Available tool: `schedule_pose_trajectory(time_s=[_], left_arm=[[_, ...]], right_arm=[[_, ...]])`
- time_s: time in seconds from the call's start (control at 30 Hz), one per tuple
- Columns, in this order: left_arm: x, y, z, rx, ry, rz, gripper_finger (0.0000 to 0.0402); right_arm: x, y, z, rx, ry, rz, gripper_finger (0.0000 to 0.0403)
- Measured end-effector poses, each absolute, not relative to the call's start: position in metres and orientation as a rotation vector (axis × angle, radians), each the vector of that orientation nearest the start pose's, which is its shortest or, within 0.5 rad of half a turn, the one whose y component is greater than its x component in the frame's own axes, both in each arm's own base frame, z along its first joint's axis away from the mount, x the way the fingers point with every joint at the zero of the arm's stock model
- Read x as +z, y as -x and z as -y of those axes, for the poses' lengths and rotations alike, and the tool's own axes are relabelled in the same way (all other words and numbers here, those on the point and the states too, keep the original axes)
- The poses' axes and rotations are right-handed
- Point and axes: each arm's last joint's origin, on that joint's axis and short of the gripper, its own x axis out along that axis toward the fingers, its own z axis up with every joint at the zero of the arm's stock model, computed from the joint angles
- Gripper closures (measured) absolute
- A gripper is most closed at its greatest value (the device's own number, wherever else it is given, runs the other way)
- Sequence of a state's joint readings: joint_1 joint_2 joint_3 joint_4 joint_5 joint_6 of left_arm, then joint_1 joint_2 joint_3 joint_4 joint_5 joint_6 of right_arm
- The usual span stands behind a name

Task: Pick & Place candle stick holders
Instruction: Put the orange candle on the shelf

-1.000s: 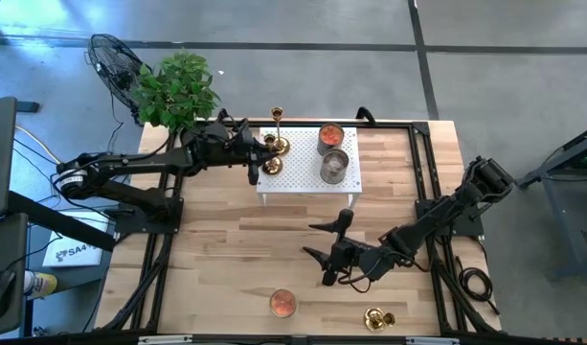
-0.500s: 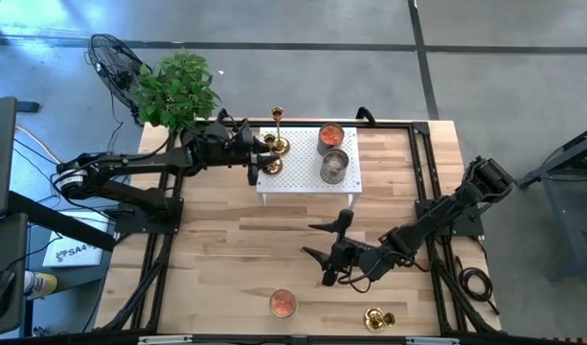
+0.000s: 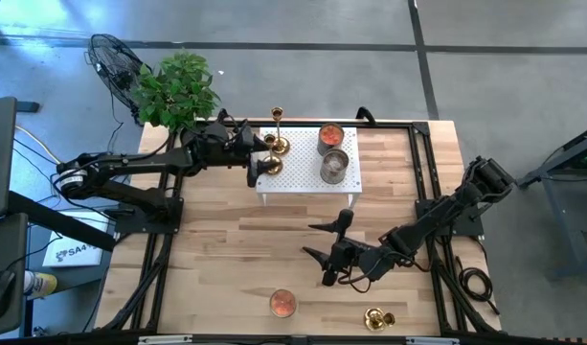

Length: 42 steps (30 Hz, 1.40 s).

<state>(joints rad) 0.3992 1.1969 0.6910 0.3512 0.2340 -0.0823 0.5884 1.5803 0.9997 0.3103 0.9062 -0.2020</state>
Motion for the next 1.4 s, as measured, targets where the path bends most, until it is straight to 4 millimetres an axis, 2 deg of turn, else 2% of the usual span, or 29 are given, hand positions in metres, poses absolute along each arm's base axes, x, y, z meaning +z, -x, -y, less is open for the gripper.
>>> schedule_pose_trajectory(time_s=[0.43, 1.17, 1.4], left_arm=[[0.268, -0.244, -0.096, 0.170, 0.123, -0.141, 0.0070], [0.271, -0.243, -0.096, 0.185, 0.105, -0.126, 0.0069], [0.280, -0.230, -0.090, 0.187, 0.092, -0.136, 0.0069]], right_arm=[[0.260, -0.298, -0.171, -0.295, 0.388, -0.236, 0.0128], [0.257, -0.297, -0.171, -0.292, 0.363, -0.252, 0.0128], [0.257, -0.297, -0.172, -0.246, 0.357, -0.252, 0.0128]])
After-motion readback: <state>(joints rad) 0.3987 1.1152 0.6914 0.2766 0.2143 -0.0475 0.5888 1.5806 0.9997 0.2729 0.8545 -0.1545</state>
